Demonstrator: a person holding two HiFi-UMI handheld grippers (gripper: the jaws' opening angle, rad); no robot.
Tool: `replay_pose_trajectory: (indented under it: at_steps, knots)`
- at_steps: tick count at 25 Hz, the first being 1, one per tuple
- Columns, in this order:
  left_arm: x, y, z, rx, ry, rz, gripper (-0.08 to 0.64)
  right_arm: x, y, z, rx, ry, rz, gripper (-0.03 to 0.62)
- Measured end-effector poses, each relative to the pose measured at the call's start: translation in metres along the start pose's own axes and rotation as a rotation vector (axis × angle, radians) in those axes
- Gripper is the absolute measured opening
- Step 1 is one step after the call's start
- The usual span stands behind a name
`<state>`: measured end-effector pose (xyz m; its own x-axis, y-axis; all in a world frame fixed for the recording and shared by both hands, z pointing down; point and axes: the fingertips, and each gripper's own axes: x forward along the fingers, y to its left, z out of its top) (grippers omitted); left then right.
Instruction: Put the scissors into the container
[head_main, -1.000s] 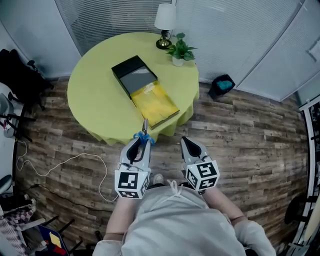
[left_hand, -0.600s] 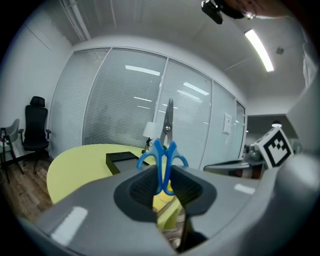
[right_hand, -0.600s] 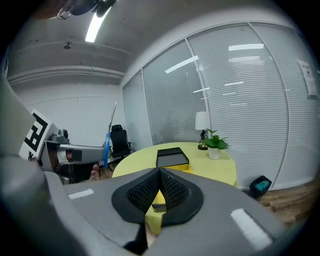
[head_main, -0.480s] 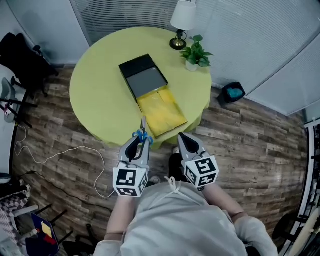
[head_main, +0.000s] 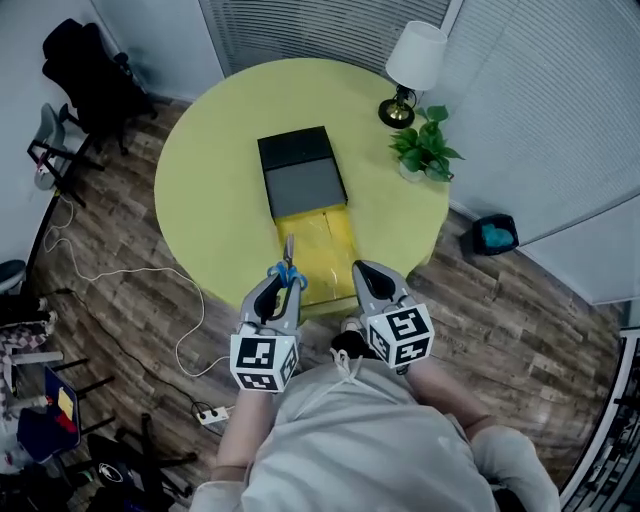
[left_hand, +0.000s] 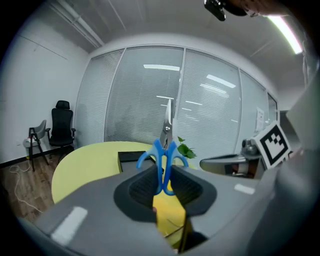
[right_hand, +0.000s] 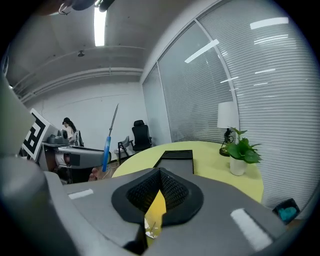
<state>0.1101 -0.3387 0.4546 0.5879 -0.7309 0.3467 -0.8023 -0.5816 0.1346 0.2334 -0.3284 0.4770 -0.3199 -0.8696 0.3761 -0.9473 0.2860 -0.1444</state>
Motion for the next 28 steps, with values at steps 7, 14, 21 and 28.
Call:
replay_pose_trajectory:
  at_steps: [7,14,21,28]
  knots:
    - [0.039,-0.007,-0.034,-0.093,0.089,0.133,0.081,0.026,-0.035,-0.009,-0.042,0.071,0.134,0.0]
    - [0.082,-0.007,-0.088,-0.172,0.238,0.184,0.081,0.049,-0.062,-0.027,-0.062,0.108,0.185,0.0]
    - [0.113,-0.01,-0.126,-0.297,0.406,0.153,0.081,0.057,-0.073,-0.032,-0.022,0.111,0.187,0.0]
    - [0.144,-0.01,-0.154,-0.277,0.557,0.171,0.081,0.065,-0.092,-0.045,-0.01,0.153,0.164,0.0]
